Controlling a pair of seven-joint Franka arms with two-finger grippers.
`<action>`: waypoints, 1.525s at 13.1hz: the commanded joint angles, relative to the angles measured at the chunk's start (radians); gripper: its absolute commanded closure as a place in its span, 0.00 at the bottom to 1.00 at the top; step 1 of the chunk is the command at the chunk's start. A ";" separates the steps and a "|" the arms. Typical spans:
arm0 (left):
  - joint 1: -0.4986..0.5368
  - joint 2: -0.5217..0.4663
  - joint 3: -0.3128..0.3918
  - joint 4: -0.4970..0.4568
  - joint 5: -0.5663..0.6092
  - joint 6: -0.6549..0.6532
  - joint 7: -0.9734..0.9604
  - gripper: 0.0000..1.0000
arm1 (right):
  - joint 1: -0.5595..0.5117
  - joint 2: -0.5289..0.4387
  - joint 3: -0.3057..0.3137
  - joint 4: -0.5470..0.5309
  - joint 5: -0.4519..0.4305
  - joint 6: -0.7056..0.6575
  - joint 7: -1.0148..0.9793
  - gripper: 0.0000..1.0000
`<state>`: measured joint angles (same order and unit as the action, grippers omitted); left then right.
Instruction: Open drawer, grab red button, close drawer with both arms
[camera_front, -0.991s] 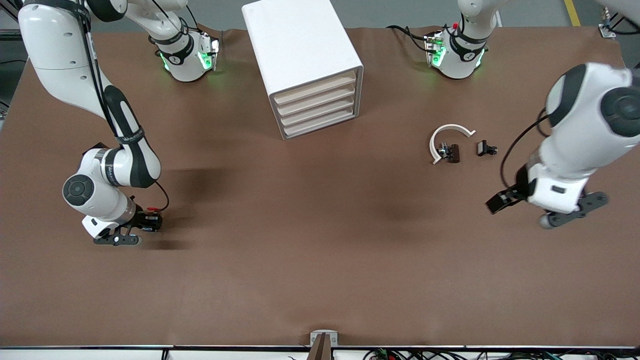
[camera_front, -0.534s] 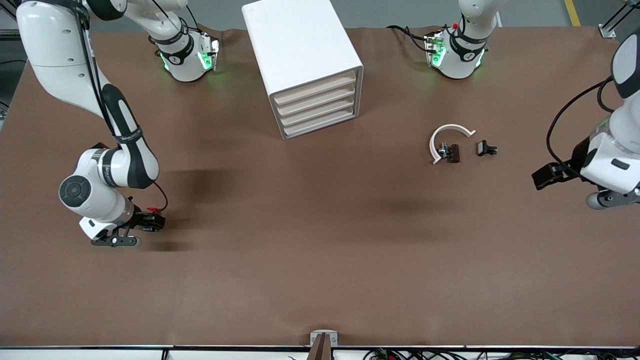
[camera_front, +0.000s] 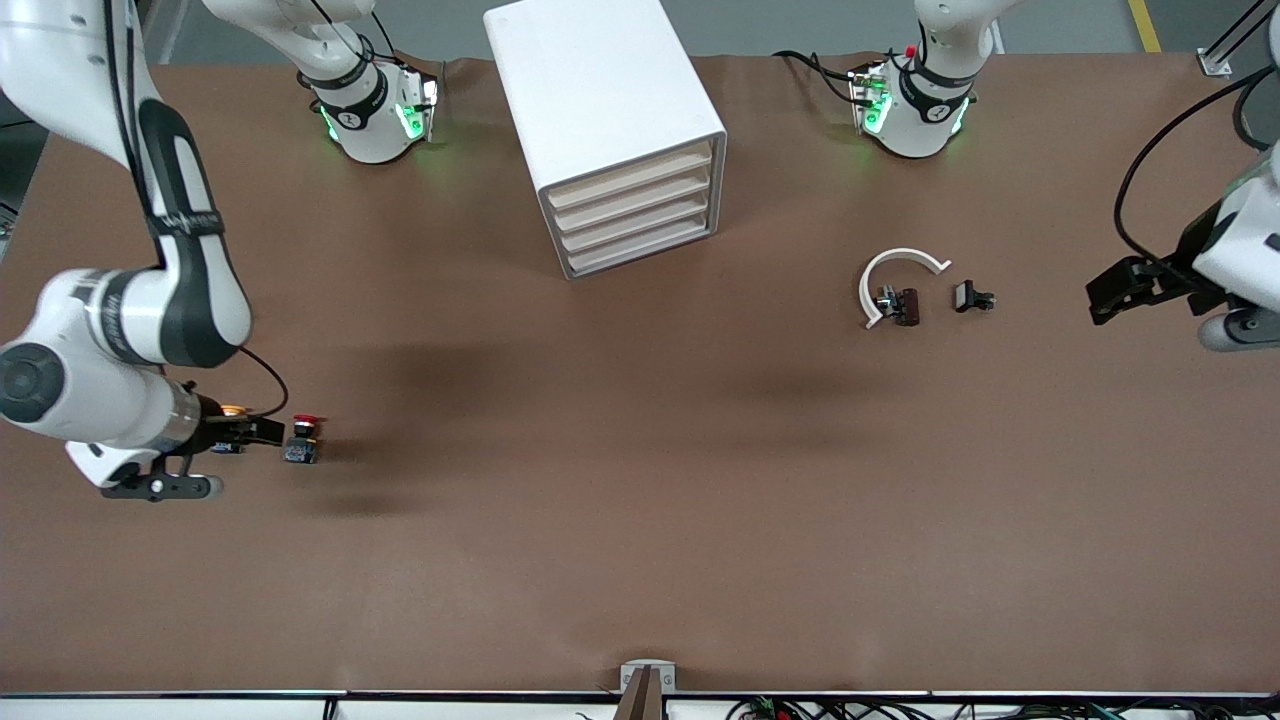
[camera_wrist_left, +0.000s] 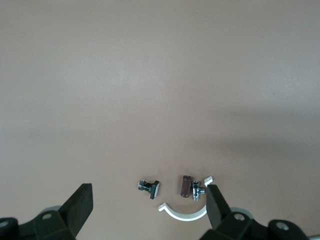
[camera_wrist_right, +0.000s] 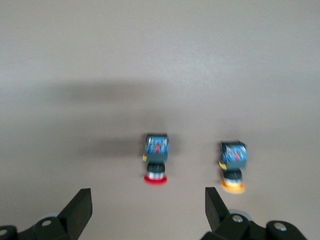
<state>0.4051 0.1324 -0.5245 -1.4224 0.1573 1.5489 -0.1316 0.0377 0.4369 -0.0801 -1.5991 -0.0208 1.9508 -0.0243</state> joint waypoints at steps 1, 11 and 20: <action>-0.161 -0.101 0.217 -0.076 -0.083 -0.001 0.081 0.00 | 0.002 -0.038 0.006 0.123 -0.007 -0.195 -0.009 0.00; -0.342 -0.263 0.405 -0.245 -0.139 0.053 0.079 0.00 | -0.054 -0.090 -0.003 0.375 -0.011 -0.467 -0.071 0.00; -0.341 -0.257 0.397 -0.231 -0.174 0.005 0.084 0.00 | -0.056 -0.170 -0.003 0.370 0.025 -0.596 -0.060 0.00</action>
<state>0.0584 -0.1067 -0.1315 -1.6464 0.0073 1.5817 -0.0637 -0.0076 0.2897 -0.0837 -1.2194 -0.0128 1.3628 -0.0766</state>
